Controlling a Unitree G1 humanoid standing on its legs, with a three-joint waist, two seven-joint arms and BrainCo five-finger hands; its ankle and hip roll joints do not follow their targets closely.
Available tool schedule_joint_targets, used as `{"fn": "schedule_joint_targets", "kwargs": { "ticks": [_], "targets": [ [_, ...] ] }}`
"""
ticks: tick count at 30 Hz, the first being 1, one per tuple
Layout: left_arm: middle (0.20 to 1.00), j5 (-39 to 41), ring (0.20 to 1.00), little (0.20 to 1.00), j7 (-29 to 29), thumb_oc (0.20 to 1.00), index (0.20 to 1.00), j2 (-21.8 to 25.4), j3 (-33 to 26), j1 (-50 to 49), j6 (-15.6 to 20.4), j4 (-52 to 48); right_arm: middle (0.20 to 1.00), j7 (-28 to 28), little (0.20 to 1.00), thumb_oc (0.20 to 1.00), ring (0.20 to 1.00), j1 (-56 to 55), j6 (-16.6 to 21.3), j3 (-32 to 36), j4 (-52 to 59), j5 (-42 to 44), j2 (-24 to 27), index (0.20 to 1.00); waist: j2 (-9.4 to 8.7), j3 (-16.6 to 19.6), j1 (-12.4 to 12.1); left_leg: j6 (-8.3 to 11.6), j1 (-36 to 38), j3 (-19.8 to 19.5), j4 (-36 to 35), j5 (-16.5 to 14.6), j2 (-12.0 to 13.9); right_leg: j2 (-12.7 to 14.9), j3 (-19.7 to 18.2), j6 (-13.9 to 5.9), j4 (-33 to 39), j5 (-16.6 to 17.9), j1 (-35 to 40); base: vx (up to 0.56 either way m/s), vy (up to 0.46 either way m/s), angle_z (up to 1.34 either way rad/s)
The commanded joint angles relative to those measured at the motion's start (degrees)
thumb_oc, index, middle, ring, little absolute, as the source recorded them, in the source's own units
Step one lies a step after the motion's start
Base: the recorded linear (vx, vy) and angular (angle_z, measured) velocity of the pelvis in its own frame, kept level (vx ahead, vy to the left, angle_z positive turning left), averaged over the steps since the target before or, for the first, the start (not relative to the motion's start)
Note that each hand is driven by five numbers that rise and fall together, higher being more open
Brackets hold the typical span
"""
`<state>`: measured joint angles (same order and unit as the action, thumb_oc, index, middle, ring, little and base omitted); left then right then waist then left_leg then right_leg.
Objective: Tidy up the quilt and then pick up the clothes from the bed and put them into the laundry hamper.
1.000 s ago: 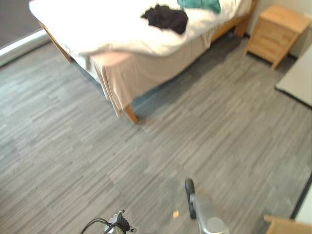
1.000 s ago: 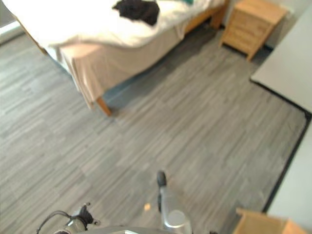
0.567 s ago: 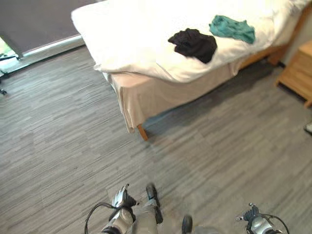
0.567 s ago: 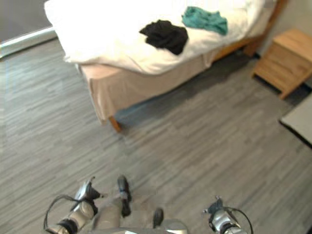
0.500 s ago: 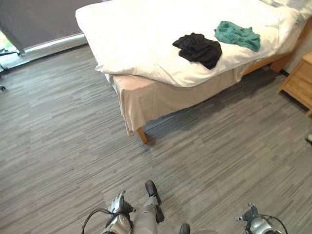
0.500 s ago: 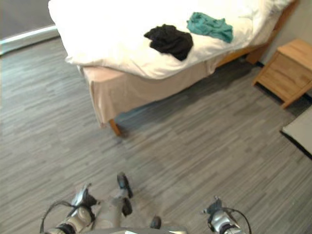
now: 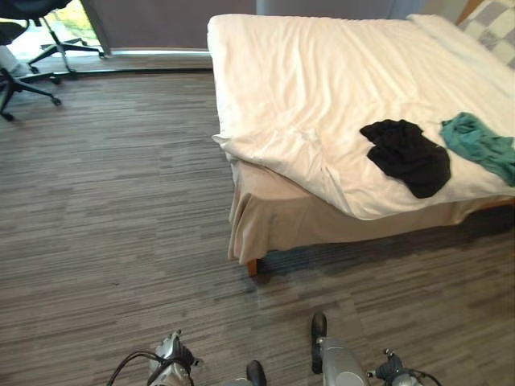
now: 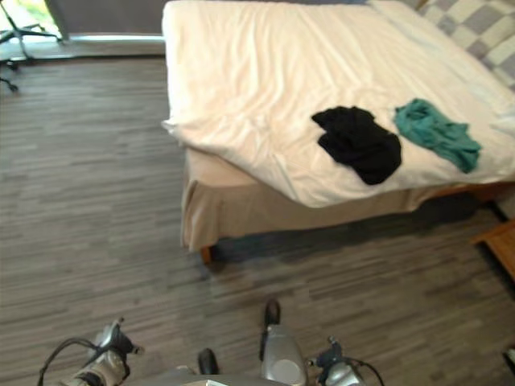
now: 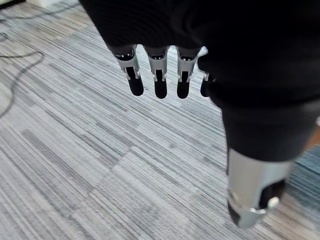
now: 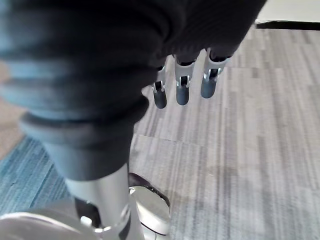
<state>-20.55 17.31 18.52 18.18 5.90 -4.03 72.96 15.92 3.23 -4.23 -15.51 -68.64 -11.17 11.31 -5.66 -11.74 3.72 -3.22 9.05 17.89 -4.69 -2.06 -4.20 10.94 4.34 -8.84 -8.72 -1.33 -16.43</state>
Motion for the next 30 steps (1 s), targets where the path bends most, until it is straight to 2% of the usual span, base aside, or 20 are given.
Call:
{"fn": "schedule_joint_targets", "kwargs": {
  "ticks": [1,3,4,5,6,8,10,12,14,16,18,19,20,22,24,27,28,29,30],
  "targets": [
    [1.000,1.37,1.000,1.000,1.60,1.000,1.000,-0.85,-1.97,1.35,1.64,-0.42,1.000,-0.32,1.000,1.000,1.000,1.67,-0.86,-0.04,-2.79,0.18,2.42,1.000,2.16,-1.98,0.33,7.72,-0.52,-0.64,4.33,-3.06,9.63,-1.07,-0.41,-2.03,8.80,1.73,12.70,0.26,-0.251,0.13],
    [1.000,6.27,1.000,1.000,3.85,1.000,1.000,-1.31,-3.22,1.81,3.44,-3.24,1.000,0.45,1.000,1.000,1.000,1.45,-0.54,-0.12,-3.14,0.19,3.01,1.000,2.68,-3.32,-0.01,9.06,-4.08,-2.78,13.01,-1.78,11.08,-1.36,1.21,-0.35,9.96,1.40,15.10,0.13,-0.232,-0.01],
    [1.000,8.88,1.000,1.000,4.93,1.000,1.000,-1.48,-4.07,2.09,4.67,-5.13,1.000,0.87,1.000,1.000,1.000,1.56,-0.48,0.09,-3.43,0.21,3.58,1.000,2.57,-3.98,-0.15,10.05,-7.31,-4.52,17.58,-0.19,11.72,-1.25,2.10,0.44,11.02,1.42,16.02,0.04,-0.207,0.27],
    [1.000,10.67,1.000,1.000,6.48,1.000,1.000,-1.45,-4.44,2.38,5.51,-7.88,1.000,1.53,1.000,1.000,1.000,1.55,-0.32,0.39,-3.57,0.35,4.03,1.000,2.31,-4.61,-0.54,10.53,-9.28,-5.03,19.48,0.85,12.00,-1.00,3.08,0.77,11.86,1.07,16.77,0.05,-0.171,0.47],
    [1.000,12.34,1.000,1.000,8.61,1.000,1.000,-1.24,-5.13,2.42,6.69,-12.19,1.000,2.19,1.000,1.000,1.000,1.43,-0.21,0.44,-3.50,0.32,4.47,1.000,2.45,-4.97,-0.53,10.24,-10.52,-5.35,18.12,0.03,11.72,-0.96,4.43,0.58,13.11,0.58,18.03,0.09,-0.073,0.35],
    [1.000,14.37,1.000,1.000,12.70,1.000,1.000,-0.67,-6.96,1.28,7.84,-19.06,1.000,2.69,1.000,1.000,1.000,1.07,-0.19,0.16,-2.56,-0.84,5.24,1.000,3.73,-4.27,-0.63,9.72,-9.16,-5.20,11.23,-0.11,10.50,-1.38,4.76,0.24,12.90,0.10,18.10,0.13,0.039,0.15],
    [1.000,17.03,1.000,1.000,14.04,1.000,1.000,-0.21,-9.00,0.79,10.60,-24.19,1.000,3.57,1.000,1.000,1.000,-0.20,0.39,2.01,-2.10,0.27,5.26,1.000,4.78,-3.29,0.25,10.38,-7.78,-2.72,5.83,1.11,11.32,-0.99,5.68,-0.22,12.68,-0.32,17.73,0.10,0.085,0.07],
    [1.000,18.57,1.000,1.000,16.39,1.000,1.000,1.56,-11.78,-0.45,12.09,-31.14,1.000,4.44,1.000,1.000,1.000,-1.42,0.77,2.94,-0.99,0.81,5.36,1.000,5.44,-2.63,0.56,10.20,-6.18,-3.24,3.14,1.74,10.66,-1.59,5.11,-0.29,12.22,-0.32,17.54,0.13,0.067,-0.12],
    [1.000,17.13,1.000,1.000,16.93,1.000,1.000,4.42,-13.23,0.20,13.02,-36.49,1.000,4.39,1.000,1.000,1.000,-3.00,1.15,4.21,-0.28,1.28,5.21,1.000,5.67,-1.97,1.43,10.70,-4.46,-1.25,0.60,2.53,11.08,-1.53,5.40,-0.51,12.48,-0.14,17.71,0.12,0.035,-0.18],
    [1.000,15.69,1.000,1.000,16.83,1.000,1.000,6.29,-13.52,0.60,13.25,-40.04,1.000,4.44,1.000,1.000,1.000,-3.26,1.44,3.83,-0.03,1.27,5.13,1.000,5.69,-1.98,1.54,10.70,-3.90,-1.26,0.03,2.50,11.11,-1.65,5.10,-0.62,12.36,-0.04,17.66,0.06,0.016,-0.06],
    [1.000,11.60,1.000,1.000,15.94,1.000,1.000,10.80,-13.71,3.28,13.48,-48.46,1.000,3.54,1.000,1.000,1.000,-3.66,1.70,3.73,-0.34,1.40,5.03,1.000,5.82,-1.88,2.26,10.91,-3.32,-0.54,-0.31,2.14,11.45,-1.83,4.45,-0.91,12.58,0.38,17.39,0.06,0.010,-0.07],
    [1.000,11.58,1.000,1.000,15.90,1.000,1.000,10.82,-13.76,3.23,13.40,-48.58,1.000,3.54,1.000,1.000,1.000,-3.63,1.70,3.72,-0.35,1.40,5.01,1.000,5.80,-1.87,2.20,10.91,-3.32,-0.47,-0.31,2.13,11.45,-1.85,4.38,-0.90,12.59,0.40,17.35,0.06,0.013,-0.07],
    [1.000,9.32,1.000,1.000,15.24,1.000,1.000,12.93,-13.17,5.63,13.45,-51.73,1.000,2.69,1.000,1.000,1.000,-3.49,1.77,3.38,-0.42,1.59,5.06,1.000,5.86,-2.14,2.87,10.97,-2.97,0.37,-0.31,1.79,11.54,-1.83,3.63,-1.11,12.99,0.83,17.17,0.04,0.024,-0.17],
    [1.000,8.67,1.000,1.000,14.96,1.000,1.000,13.65,-12.35,7.57,13.44,-51.17,1.000,2.43,1.000,1.000,1.000,-3.28,1.81,3.30,-0.51,1.66,5.06,1.000,5.86,-2.28,3.12,10.99,-2.77,0.98,-0.31,1.57,11.55,-1.83,3.18,-1.23,13.08,0.99,16.97,0.04,0.026,-0.27],
    [1.000,5.68,1.000,1.000,14.37,1.000,1.000,15.83,-8.57,14.40,12.03,-49.95,1.000,1.86,1.000,1.000,1.000,-2.70,1.60,2.37,-0.88,1.22,5.30,1.000,6.05,-2.57,4.58,10.93,-2.41,2.32,-0.31,1.00,11.54,-1.80,1.79,-1.69,13.15,1.40,16.03,0.03,0.034,-0.26],
    [1.000,2.83,1.000,1.000,13.97,1.000,1.000,16.39,-2.86,23.66,10.10,-45.15,1.000,1.64,1.000,1.000,1.000,-1.73,1.33,1.57,-1.55,0.81,6.14,1.000,6.48,-2.99,6.61,10.80,-2.98,3.78,-0.31,0.68,11.31,-1.76,0.07,-2.30,13.07,2.18,13.73,-0.02,0.029,-0.25],
    [1.000,2.85,1.000,1.000,14.01,1.000,1.000,16.38,-2.76,23.87,10.16,-44.99,1.000,1.63,1.000,1.000,1.000,-1.65,1.33,1.65,-1.55,0.81,6.11,1.000,6.47,-2.92,6.44,10.82,-3.19,3.88,-0.31,0.84,11.33,-1.79,-0.06,-2.22,13.10,2.36,13.47,-0.01,0.034,-0.39],
    [1.000,2.93,1.000,1.000,13.83,1.000,1.000,16.05,-1.40,26.25,9.88,-42.69,1.000,1.74,1.000,1.000,1.000,-1.43,1.32,1.41,-1.67,0.79,6.34,1.000,6.63,-2.92,6.91,10.80,-3.38,4.44,-0.31,0.78,11.24,-1.78,-0.47,-2.35,13.08,2.60,12.77,0.00,0.050,-0.50],
    [1.000,0.39,1.000,1.000,12.87,1.000,1.000,15.62,3.69,32.03,7.87,-35.49,1.000,1.78,1.000,1.000,1.000,-0.92,1.50,1.27,-1.90,1.36,7.11,1.000,7.00,-3.14,8.49,10.68,-3.64,5.44,-0.31,0.69,11.04,-1.72,-1.36,-2.81,13.00,3.05,11.54,0.00,0.050,-0.48]
  ]
}}
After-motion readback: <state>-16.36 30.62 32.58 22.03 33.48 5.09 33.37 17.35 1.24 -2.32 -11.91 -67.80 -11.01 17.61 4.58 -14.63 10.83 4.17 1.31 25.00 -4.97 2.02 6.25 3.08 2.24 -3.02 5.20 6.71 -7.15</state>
